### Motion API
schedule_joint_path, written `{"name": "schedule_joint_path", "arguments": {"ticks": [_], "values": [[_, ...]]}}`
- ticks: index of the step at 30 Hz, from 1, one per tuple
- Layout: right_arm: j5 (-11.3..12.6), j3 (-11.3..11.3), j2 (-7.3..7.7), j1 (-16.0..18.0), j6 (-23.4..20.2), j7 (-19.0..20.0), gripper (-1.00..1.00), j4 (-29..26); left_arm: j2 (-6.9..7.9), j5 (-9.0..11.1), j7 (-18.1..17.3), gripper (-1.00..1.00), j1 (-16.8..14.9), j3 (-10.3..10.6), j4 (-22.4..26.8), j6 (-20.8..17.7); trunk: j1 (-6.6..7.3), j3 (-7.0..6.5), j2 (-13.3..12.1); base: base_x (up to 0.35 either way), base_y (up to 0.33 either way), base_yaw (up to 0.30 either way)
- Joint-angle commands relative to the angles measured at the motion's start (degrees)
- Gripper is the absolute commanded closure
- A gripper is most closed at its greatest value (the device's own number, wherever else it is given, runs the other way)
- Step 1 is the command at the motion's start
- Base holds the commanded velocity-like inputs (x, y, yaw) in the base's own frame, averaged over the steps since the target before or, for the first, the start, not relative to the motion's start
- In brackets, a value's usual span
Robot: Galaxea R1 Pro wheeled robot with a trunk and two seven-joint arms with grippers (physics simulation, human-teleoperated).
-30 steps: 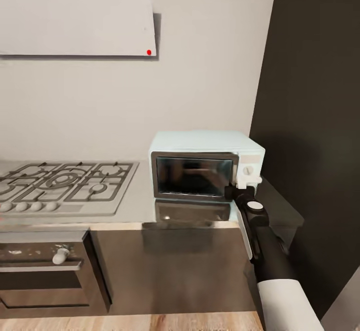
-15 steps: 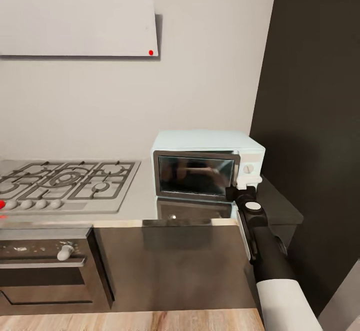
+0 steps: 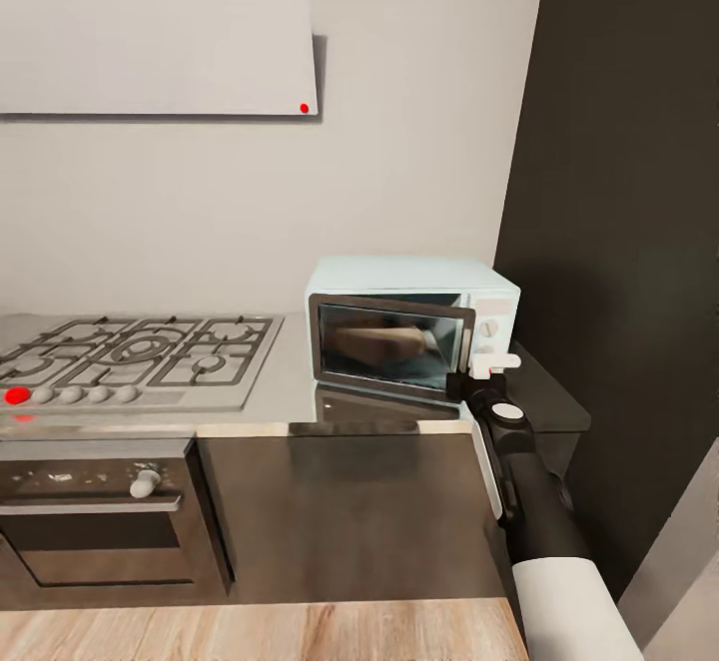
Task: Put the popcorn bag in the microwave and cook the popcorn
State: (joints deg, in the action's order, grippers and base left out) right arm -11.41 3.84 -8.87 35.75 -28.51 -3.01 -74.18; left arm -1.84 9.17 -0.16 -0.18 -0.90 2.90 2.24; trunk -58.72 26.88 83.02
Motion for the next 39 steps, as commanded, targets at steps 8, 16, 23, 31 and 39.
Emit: {"name": "schedule_joint_path", "arguments": {"ticks": [8, 16, 23, 31, 39], "values": [[-1.77, 0.2, -0.01, 0.05, -0.4, -0.15, 1.0, -0.08, -0.01, 0.41, -0.02, -1.0, 0.0, -0.14, 0.08, 0.13, 0.0, 0.06, 0.03, -0.124, 0.0, 0.0], [-1.77, 0.2, -0.01, 0.02, -0.4, -0.15, 1.0, -0.08, -0.01, 0.43, -0.02, -1.0, 0.0, -0.14, 0.08, 0.13, 0.0, 0.06, 0.03, -0.223, 0.0, 0.0], [-1.77, 0.2, 0.0, 0.07, -0.58, -0.08, 1.0, -0.08, -0.01, 0.41, -0.02, -1.0, 0.0, -0.07, 0.08, 0.13, 0.0, 0.06, 0.03, -0.083, 0.0, 0.0], [-1.69, 0.2, 0.02, 0.04, -1.07, 0.01, -1.0, -0.08, -0.01, 0.44, -0.02, -1.0, 0.0, -0.05, 0.08, 0.13, 0.0, 0.06, 0.03, -0.001, 0.0, 0.0], [-1.97, -3.51, 1.34, -0.66, -5.73, 2.66, -1.0, -0.98, -0.01, 0.46, -0.02, -1.0, 0.0, 0.02, 0.08, 0.13, 0.0, 0.06, 0.03, 0.0, 0.0, 0.0]]}}
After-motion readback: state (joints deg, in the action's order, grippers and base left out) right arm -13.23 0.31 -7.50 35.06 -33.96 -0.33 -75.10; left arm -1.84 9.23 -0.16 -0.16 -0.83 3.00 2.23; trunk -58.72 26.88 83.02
